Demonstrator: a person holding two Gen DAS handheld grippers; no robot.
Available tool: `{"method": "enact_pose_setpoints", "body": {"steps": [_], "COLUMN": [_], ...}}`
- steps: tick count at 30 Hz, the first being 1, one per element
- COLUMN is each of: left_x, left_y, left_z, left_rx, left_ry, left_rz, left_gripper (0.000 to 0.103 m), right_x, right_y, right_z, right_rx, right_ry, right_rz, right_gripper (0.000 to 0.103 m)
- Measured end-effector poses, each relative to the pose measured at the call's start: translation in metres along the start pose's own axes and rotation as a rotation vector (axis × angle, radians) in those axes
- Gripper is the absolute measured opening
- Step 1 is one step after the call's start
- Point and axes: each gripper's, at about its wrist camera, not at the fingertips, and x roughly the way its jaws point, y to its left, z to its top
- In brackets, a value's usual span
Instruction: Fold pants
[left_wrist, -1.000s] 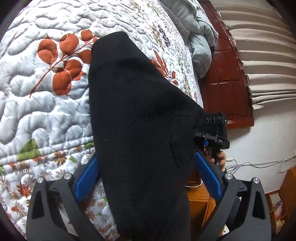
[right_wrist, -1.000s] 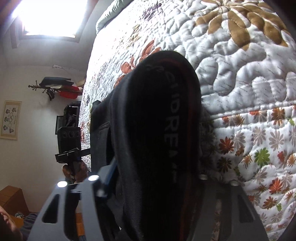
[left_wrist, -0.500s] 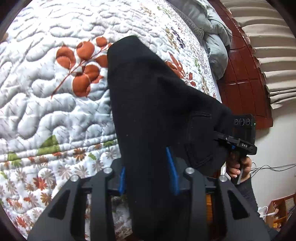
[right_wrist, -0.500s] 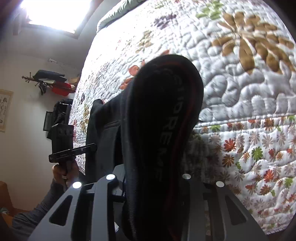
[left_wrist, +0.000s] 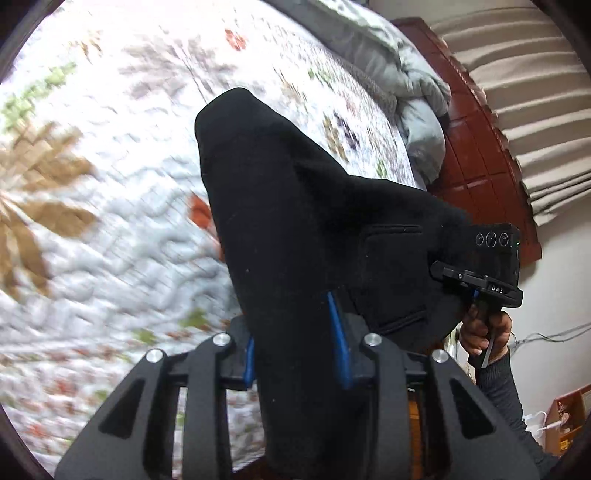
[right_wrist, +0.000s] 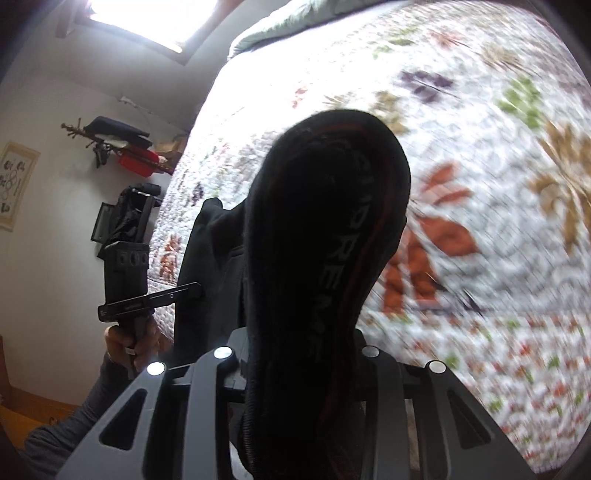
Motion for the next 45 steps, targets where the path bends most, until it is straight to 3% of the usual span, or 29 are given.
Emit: {"method": "enact_pose_setpoints", "body": {"steps": [11,19,22,29,31,33,35,37,41,43,45], "left_x": [-0.096,-0.100,-0.091,-0.096,-0.113,-0.137,-0.155,-0.168,-0.159,-0.141,-0.123], "left_y": [0.100,0.175,0.186,0.204,0.202,0.194,0.184,0.168,0.141,0.136,0.143], "left_z": [0.083,0.110,0.106,0.097,0.097,0.097,0.099,0.103,0.118,0.127,0.134], "left_rx": [-0.096,-0.206,-0.208,-0.226,-0.217,-0.185,-0.151,-0.105,-0.030,-0.042,-0.078], "left_ry": [-0.104,-0.067,-0.050,-0.084,-0.130,-0.211,-0.273,-0.323,-0.347,-0.324,-0.299], "left_rz": [0.118,0.148,0.137,0.086,0.120,0.158,0.168,0.127,0.020,-0.012,-0.014], "left_gripper": [0.031,0.035,0.040,0.053,0.065,0.069,0.072,0.075,0.078,0.078,0.078], "right_x": [0.121,0.190,0.200,0.193,0.170,0.134,0.106,0.097,0.124,0.146,0.167], "right_y": [0.052,0.044,0.021,0.008,0.011,0.015,0.025,0.044,0.071,0.065,0.053], "right_z": [0.103,0.138,0.140,0.131,0.133,0.136,0.139,0.146,0.158,0.163,0.170], "right_rx": [-0.016,0.040,0.089,0.098,0.097,0.095,0.075,0.030,-0.008,0.021,0.068], "right_ry": [0.024,0.102,0.121,0.095,0.038,-0.076,-0.170,-0.193,-0.146,-0.112,-0.093], "right_rz": [0.080,0.059,0.088,0.076,0.029,-0.031,-0.036,-0.013,0.022,0.022,0.004], "right_gripper": [0.031,0.031,0.034,0.056,0.058,0.059,0.055,0.044,0.033,0.031,0.022]}}
